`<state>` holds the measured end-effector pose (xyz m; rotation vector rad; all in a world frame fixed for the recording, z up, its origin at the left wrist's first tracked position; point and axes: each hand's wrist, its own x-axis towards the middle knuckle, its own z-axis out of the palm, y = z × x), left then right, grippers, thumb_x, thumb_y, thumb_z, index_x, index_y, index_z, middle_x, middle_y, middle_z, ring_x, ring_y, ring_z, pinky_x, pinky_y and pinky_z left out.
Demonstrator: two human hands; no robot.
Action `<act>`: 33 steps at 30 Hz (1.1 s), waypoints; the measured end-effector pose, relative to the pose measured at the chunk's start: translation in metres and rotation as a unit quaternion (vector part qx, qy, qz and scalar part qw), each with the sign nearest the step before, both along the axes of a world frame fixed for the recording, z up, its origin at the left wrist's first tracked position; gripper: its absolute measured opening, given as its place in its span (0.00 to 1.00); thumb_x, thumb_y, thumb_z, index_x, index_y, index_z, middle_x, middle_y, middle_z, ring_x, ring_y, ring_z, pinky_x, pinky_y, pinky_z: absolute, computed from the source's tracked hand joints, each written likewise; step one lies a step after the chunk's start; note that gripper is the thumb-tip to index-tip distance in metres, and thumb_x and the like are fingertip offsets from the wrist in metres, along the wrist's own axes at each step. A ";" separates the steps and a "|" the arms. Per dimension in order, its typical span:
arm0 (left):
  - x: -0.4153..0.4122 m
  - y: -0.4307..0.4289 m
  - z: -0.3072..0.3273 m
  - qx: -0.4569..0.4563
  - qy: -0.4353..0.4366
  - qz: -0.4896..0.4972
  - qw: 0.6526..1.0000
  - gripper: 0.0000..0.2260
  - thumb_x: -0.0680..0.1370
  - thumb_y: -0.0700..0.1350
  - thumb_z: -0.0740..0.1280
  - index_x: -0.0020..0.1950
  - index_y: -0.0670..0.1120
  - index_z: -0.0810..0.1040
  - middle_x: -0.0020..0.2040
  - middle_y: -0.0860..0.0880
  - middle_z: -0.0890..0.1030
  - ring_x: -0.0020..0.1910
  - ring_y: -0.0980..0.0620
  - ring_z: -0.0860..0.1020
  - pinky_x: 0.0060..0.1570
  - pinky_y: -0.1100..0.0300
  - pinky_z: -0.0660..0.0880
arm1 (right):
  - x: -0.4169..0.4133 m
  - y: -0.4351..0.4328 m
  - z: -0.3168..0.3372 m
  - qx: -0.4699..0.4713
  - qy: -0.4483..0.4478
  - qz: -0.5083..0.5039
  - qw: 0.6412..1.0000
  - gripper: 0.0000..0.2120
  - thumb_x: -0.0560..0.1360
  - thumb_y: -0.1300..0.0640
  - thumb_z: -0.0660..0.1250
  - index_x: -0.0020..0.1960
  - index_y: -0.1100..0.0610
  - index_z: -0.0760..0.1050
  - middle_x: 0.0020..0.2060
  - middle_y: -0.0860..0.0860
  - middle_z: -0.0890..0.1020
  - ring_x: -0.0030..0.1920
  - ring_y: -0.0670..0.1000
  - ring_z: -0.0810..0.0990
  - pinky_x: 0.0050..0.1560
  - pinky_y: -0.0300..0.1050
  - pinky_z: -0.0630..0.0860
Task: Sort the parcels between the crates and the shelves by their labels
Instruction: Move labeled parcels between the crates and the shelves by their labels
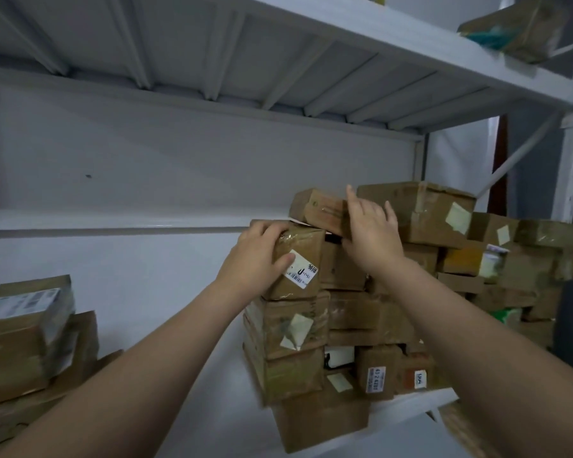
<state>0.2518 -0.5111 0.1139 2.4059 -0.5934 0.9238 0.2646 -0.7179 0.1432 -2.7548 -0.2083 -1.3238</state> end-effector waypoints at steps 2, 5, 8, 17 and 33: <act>0.001 0.000 -0.002 -0.009 -0.006 -0.006 1.000 0.21 0.76 0.51 0.67 0.69 0.53 0.69 0.65 0.49 0.69 0.64 0.47 0.68 0.63 0.49 0.69 | 0.002 -0.007 0.001 -0.009 -0.037 0.027 0.999 0.37 0.73 0.58 0.68 0.76 0.56 0.54 0.69 0.53 0.67 0.70 0.55 0.64 0.71 0.52 0.55; -0.001 -0.001 0.001 -0.026 -0.010 -0.009 1.000 0.17 0.79 0.54 0.62 0.67 0.54 0.71 0.64 0.49 0.72 0.63 0.47 0.69 0.63 0.49 0.68 | -0.003 -0.012 -0.003 0.005 -0.132 0.076 0.988 0.32 0.69 0.61 0.71 0.71 0.56 0.65 0.67 0.54 0.71 0.66 0.55 0.66 0.68 0.53 0.58; -0.008 -0.005 0.012 -0.031 0.001 -0.001 1.000 0.23 0.80 0.60 0.50 0.62 0.49 0.75 0.60 0.48 0.77 0.62 0.45 0.72 0.63 0.47 0.67 | -0.011 -0.009 -0.007 0.008 -0.225 0.117 0.967 0.33 0.66 0.66 0.73 0.68 0.55 0.67 0.64 0.56 0.74 0.64 0.55 0.66 0.65 0.59 0.61; -0.055 0.004 0.046 -0.449 0.114 -0.251 0.850 0.39 0.69 0.60 0.71 0.74 0.54 0.56 0.55 0.51 0.82 0.49 0.54 0.83 0.42 0.61 0.79 | -0.042 0.027 -0.017 -0.072 -0.377 0.210 0.899 0.25 0.71 0.61 0.66 0.66 0.51 0.65 0.62 0.54 0.66 0.62 0.56 0.66 0.65 0.57 0.62; -0.143 0.173 -0.013 -0.227 0.049 -0.118 0.965 0.22 0.64 0.43 0.73 0.54 0.56 0.73 0.53 0.54 0.79 0.49 0.59 0.79 0.44 0.66 0.76 | -0.086 0.137 -0.041 0.250 0.082 0.479 0.838 0.27 0.70 0.38 0.66 0.67 0.36 0.64 0.66 0.44 0.71 0.63 0.39 0.71 0.60 0.34 0.67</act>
